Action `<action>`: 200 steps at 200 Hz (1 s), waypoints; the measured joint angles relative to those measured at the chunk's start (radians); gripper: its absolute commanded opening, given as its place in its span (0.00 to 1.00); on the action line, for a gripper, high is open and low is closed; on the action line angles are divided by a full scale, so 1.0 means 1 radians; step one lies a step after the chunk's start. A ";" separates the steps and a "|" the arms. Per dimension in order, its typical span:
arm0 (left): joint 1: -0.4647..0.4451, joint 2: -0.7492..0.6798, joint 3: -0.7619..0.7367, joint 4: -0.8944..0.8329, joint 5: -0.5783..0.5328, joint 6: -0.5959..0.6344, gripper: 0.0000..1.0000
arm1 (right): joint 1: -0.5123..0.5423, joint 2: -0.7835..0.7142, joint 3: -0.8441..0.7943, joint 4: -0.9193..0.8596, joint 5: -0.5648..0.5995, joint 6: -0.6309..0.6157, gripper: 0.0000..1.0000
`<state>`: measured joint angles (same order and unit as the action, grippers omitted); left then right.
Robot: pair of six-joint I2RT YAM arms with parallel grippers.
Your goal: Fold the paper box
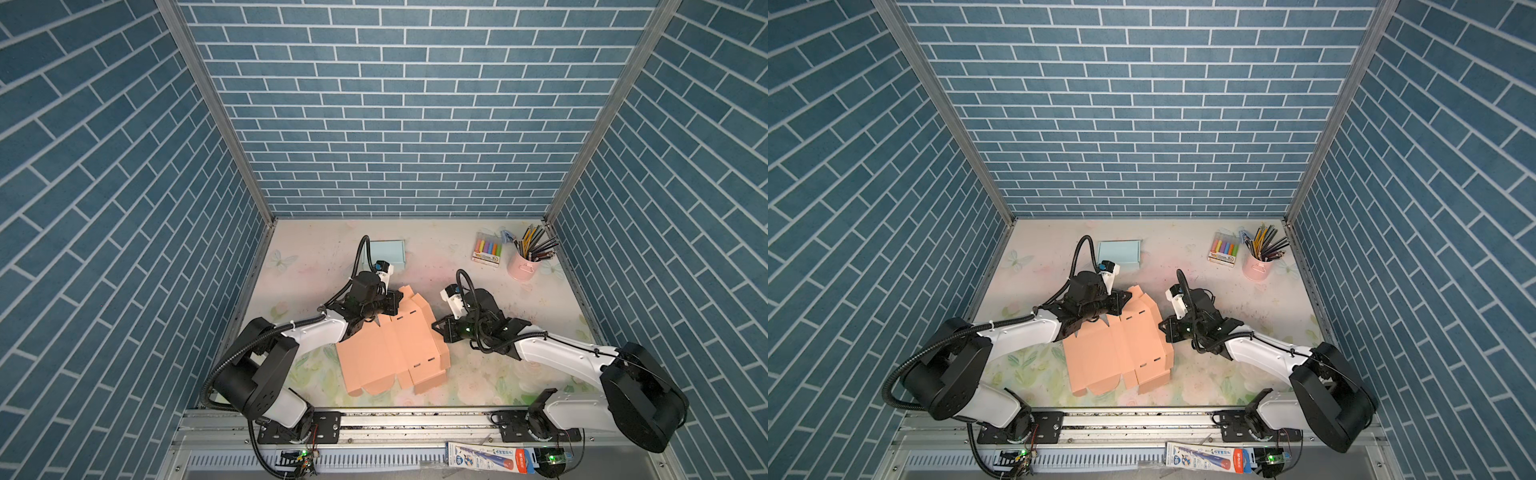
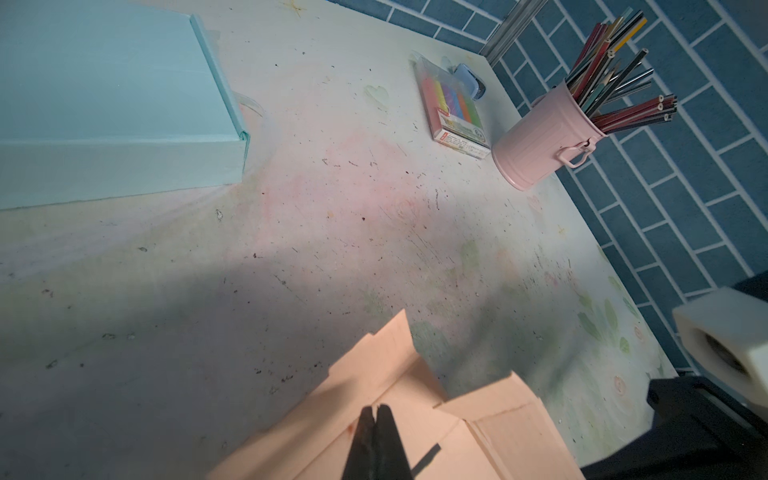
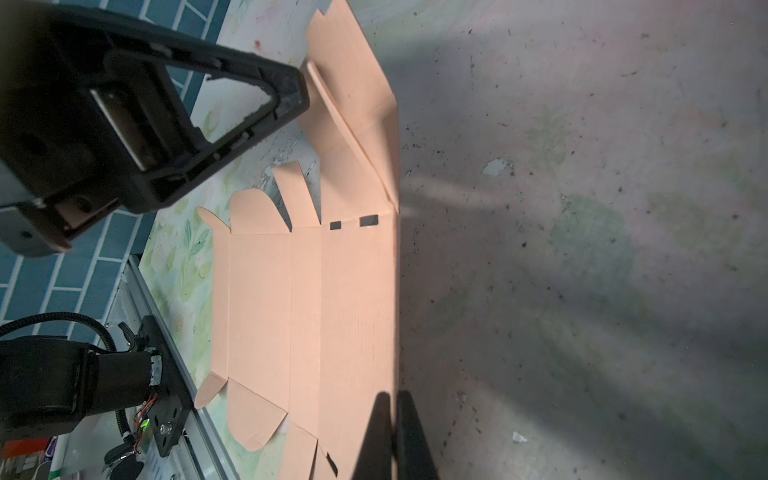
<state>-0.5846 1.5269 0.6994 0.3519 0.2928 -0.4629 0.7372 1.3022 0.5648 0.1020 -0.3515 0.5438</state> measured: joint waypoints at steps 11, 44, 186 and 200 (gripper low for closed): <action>0.000 0.010 0.009 0.004 0.005 0.000 0.00 | 0.003 0.000 0.000 0.002 0.001 0.000 0.00; -0.003 0.040 0.033 0.021 0.019 0.000 0.00 | 0.006 0.000 0.000 0.003 0.003 -0.002 0.00; -0.085 0.046 0.074 0.015 0.021 0.019 0.00 | 0.009 0.000 0.005 -0.009 0.017 -0.003 0.00; -0.098 0.026 0.064 0.013 0.019 0.019 0.00 | 0.009 -0.001 0.012 -0.012 0.019 -0.005 0.00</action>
<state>-0.6823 1.5524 0.7631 0.3645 0.3122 -0.4438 0.7464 1.3014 0.5770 0.0898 -0.3321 0.5392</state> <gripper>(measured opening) 0.050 0.053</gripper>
